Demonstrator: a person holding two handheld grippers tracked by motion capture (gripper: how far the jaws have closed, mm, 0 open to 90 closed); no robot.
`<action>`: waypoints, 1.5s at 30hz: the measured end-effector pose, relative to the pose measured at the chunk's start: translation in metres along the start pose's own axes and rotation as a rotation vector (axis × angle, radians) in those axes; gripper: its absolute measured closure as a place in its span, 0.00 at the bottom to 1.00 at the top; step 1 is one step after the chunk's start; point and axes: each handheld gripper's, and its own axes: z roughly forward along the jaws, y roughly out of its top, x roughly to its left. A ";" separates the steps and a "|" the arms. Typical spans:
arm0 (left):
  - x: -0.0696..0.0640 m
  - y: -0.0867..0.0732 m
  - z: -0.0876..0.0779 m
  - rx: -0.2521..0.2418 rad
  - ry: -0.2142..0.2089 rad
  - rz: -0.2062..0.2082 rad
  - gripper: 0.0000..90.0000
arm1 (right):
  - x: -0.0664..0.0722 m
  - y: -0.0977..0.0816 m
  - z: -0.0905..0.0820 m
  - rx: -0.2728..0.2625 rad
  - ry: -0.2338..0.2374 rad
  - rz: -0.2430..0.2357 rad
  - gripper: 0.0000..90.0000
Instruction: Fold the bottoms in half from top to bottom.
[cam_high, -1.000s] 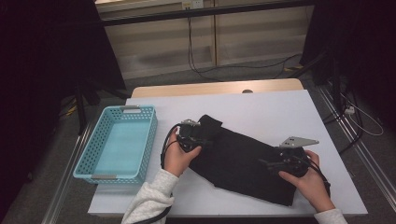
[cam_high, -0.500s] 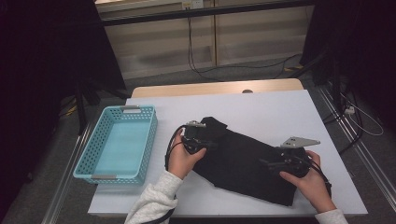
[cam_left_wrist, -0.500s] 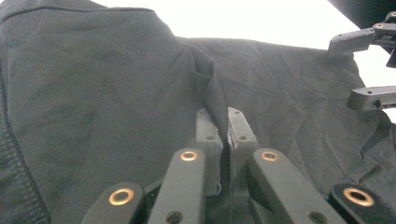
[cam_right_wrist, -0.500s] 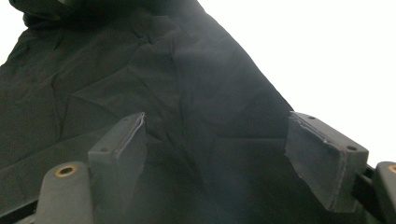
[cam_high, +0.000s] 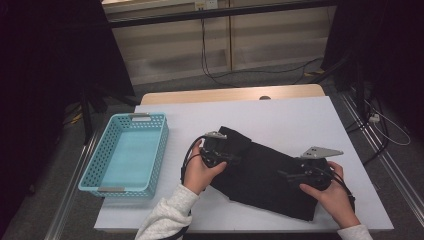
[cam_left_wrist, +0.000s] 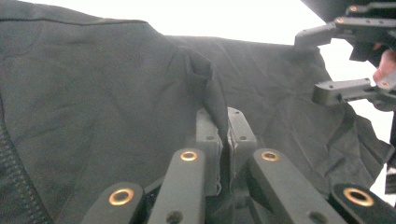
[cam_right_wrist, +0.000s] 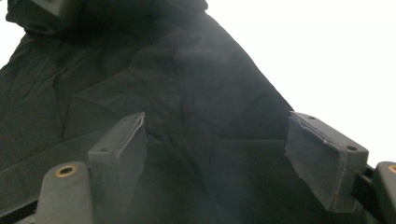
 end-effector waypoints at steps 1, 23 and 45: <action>-0.001 -0.001 0.001 0.010 -0.008 0.010 0.96 | 0.000 0.000 0.000 0.000 0.001 0.001 0.24; 0.004 -0.007 -0.016 -0.034 0.018 0.021 0.44 | 0.011 0.016 0.017 -0.005 0.024 -0.021 0.25; 0.027 -0.029 -0.051 -0.028 0.177 0.015 0.31 | 0.010 0.063 0.075 0.043 0.026 -0.035 0.50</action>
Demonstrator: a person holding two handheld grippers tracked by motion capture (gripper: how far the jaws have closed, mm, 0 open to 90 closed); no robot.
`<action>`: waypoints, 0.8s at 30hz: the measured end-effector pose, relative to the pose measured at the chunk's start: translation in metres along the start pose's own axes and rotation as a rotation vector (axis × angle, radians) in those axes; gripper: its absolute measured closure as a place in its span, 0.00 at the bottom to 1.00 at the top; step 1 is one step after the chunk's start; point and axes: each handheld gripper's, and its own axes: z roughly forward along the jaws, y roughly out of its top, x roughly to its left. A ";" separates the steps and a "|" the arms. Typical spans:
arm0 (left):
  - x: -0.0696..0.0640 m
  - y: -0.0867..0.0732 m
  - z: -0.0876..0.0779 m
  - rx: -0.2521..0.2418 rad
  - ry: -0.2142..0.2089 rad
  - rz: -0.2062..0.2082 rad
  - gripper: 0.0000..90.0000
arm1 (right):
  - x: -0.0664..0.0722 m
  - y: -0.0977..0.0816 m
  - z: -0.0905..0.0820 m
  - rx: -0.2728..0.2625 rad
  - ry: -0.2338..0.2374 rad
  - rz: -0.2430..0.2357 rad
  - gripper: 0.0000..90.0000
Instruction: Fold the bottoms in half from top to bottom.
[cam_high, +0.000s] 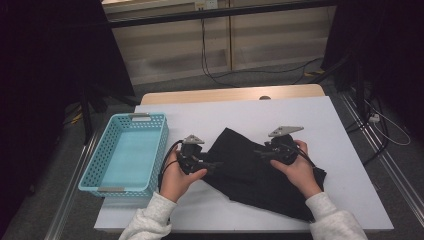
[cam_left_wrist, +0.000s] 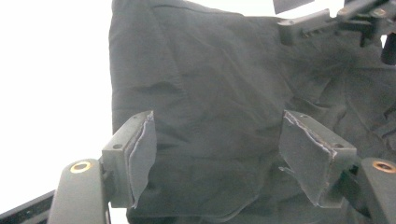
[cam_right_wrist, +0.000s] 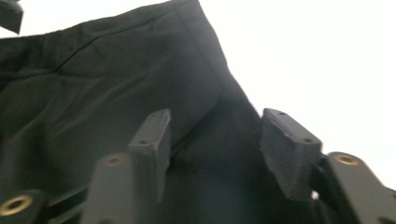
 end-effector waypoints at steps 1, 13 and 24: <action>0.001 -0.001 -0.001 0.003 0.001 0.002 0.31 | -0.001 0.003 0.003 -0.003 -0.003 0.006 0.52; 0.001 0.000 0.000 0.008 -0.006 0.011 0.32 | 0.011 0.016 0.038 0.078 0.034 -0.031 0.62; 0.003 0.002 -0.002 -0.008 -0.001 0.005 0.32 | 0.024 0.021 0.037 0.069 0.049 -0.088 0.58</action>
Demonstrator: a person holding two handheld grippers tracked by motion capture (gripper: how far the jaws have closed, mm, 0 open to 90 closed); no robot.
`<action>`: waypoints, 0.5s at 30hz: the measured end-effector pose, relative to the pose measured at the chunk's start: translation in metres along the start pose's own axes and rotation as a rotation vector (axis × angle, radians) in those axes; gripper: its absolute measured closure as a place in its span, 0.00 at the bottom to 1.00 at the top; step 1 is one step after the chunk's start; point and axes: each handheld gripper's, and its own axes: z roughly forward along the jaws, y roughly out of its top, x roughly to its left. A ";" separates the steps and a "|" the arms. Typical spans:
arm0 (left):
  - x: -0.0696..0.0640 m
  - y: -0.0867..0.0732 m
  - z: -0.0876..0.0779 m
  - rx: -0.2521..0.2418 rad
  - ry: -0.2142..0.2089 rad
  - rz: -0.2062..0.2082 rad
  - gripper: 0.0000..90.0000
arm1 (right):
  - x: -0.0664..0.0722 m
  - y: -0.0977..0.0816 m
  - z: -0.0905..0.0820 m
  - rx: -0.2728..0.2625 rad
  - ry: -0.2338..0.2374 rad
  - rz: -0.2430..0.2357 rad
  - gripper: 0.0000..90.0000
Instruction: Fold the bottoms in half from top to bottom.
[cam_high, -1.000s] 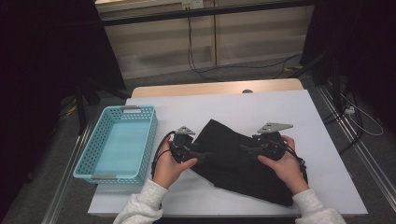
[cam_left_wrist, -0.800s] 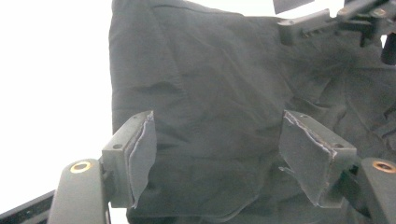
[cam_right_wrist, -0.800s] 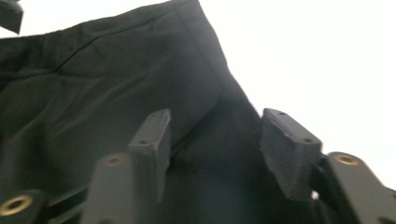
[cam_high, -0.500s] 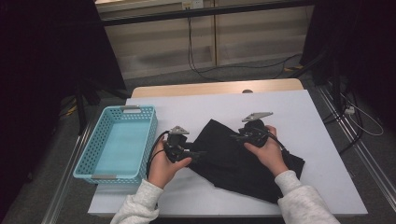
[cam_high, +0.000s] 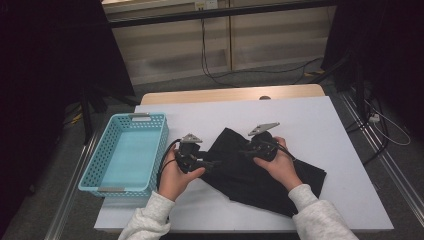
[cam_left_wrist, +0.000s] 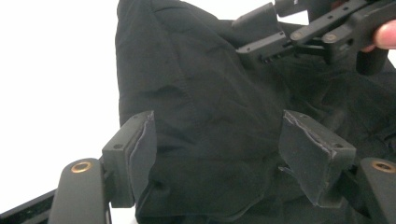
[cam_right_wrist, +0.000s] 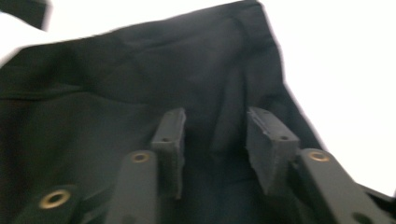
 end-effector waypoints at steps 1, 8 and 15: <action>0.000 0.000 0.000 -0.001 0.000 -0.001 0.32 | -0.001 0.000 0.001 0.002 -0.014 0.004 0.57; 0.002 0.001 -0.003 -0.006 0.002 0.003 0.32 | -0.009 -0.006 0.008 0.045 -0.037 0.026 0.61; 0.001 0.002 -0.004 -0.016 0.005 0.007 0.32 | -0.008 -0.009 0.010 0.006 0.022 0.074 0.90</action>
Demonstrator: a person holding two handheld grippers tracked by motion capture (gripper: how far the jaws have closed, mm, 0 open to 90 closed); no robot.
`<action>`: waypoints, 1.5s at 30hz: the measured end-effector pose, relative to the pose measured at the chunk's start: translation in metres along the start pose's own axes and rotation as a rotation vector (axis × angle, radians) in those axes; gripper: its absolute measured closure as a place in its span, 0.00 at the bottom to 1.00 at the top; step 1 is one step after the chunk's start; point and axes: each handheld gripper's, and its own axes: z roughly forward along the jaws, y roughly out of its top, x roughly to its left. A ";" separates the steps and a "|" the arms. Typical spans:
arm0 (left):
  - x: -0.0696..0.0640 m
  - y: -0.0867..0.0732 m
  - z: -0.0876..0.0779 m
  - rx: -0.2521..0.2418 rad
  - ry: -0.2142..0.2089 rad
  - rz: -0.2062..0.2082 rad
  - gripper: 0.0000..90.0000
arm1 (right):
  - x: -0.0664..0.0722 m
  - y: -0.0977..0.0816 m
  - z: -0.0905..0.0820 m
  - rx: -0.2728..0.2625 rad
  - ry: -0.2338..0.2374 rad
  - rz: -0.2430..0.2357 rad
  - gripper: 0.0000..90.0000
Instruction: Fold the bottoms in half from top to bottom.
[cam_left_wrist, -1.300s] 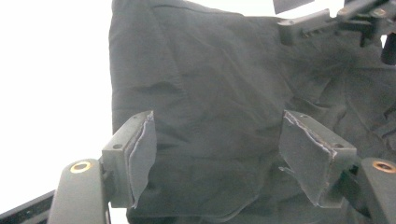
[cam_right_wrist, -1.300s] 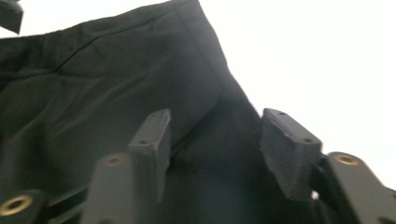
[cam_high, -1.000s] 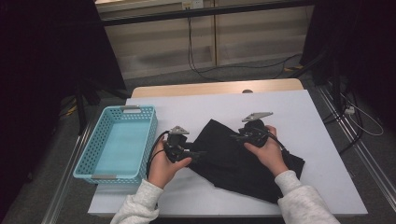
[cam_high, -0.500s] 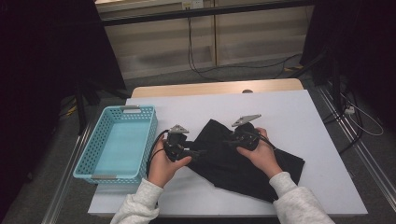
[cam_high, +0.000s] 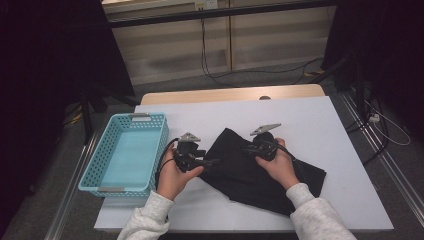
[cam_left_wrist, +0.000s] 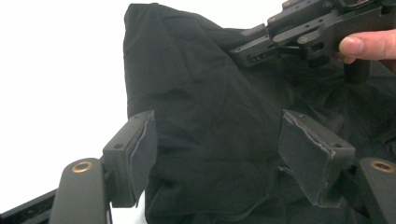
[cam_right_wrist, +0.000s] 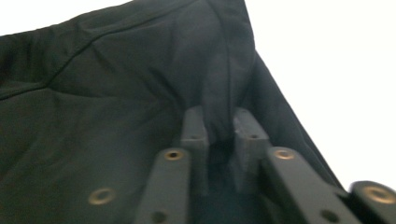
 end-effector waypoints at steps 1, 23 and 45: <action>0.000 0.000 0.000 0.001 0.000 0.000 0.32 | 0.000 0.000 0.000 0.002 0.002 0.010 0.91; 0.001 0.001 0.001 -0.009 0.006 -0.010 0.30 | -0.001 0.009 -0.036 -0.019 -0.006 0.020 0.93; 0.003 0.001 -0.001 -0.019 0.038 0.001 0.24 | -0.008 -0.016 -0.059 -0.035 0.011 0.032 0.93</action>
